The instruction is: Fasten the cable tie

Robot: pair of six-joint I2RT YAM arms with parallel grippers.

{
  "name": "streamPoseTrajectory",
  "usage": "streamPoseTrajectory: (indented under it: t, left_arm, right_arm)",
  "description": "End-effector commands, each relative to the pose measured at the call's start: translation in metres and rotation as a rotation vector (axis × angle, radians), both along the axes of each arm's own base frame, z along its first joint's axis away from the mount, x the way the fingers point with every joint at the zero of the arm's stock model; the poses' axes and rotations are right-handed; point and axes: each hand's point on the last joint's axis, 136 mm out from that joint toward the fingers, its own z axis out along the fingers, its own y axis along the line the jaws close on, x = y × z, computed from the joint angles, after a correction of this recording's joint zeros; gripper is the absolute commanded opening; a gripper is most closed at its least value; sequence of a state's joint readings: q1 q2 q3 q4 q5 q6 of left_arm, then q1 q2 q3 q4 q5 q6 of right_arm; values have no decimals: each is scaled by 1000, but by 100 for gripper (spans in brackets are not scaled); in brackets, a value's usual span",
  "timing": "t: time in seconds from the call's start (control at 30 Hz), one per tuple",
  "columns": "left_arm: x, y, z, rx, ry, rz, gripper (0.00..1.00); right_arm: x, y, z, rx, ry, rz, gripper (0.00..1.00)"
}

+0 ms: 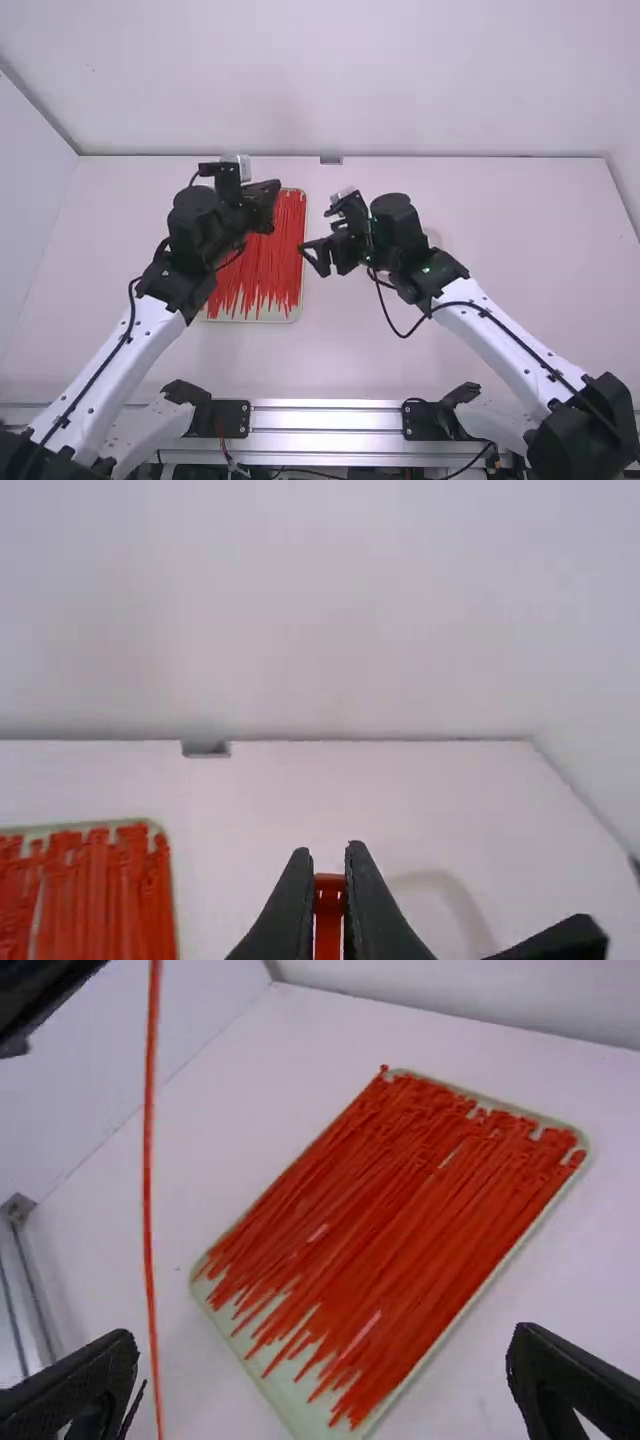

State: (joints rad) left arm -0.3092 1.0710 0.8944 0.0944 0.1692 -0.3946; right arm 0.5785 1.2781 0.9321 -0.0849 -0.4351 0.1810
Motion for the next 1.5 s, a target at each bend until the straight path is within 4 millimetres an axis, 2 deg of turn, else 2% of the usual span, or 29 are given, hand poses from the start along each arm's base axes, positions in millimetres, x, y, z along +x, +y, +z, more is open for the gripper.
streamPoseTrajectory:
  t: [0.0,0.2,0.4,0.43,0.63,0.7,0.87,0.93,1.07,1.1,1.13,1.3,1.37,1.47]
  left_arm:
    - [-4,-19,-8,-35,29,-75,2]
    - [-2,-41,-4,-59,0,-120,2]
    - [0,-45,1,-108,-4,-123,2]
    - [-2,-48,4,-123,-6,-133,2]
    - [-2,-50,9,-159,-8,-132,2]
    - [-2,-50,11,-180,-5,-131,2]
    - [-2,-51,15,-190,-17,-136,2]
    - [-2,-51,16,-206,-12,-134,2]
    - [-2,-51,15,-229,7,-128,2]
    - [-1,-50,14,-228,9,-126,2]
    - [-1,-51,14,-228,8,-126,2]
    - [1,-53,15,-219,-7,-133,2]
    - [1,-54,15,-220,-9,-136,9]
    - [2,-53,19,-167,-62,-142,38]
  right_arm:
    - [-2,7,16,41,-13,34,95]
    - [1,8,22,74,2,14,91]
    - [2,9,24,80,-6,13,85]
    - [3,8,25,84,-13,10,80]
    - [5,8,27,87,-23,5,61]
    - [6,8,28,89,-27,4,51]
    - [6,8,30,94,-34,4,41]
    - [10,5,30,99,-29,-11,29]
    - [13,1,30,108,-14,-28,16]
    - [13,1,30,107,-13,-29,3]
    - [13,1,30,108,-13,-30,0]
    - [13,1,30,105,-20,-26,0]
    - [13,2,30,98,-33,-18,0]
    - [14,0,29,79,-62,-2,0]
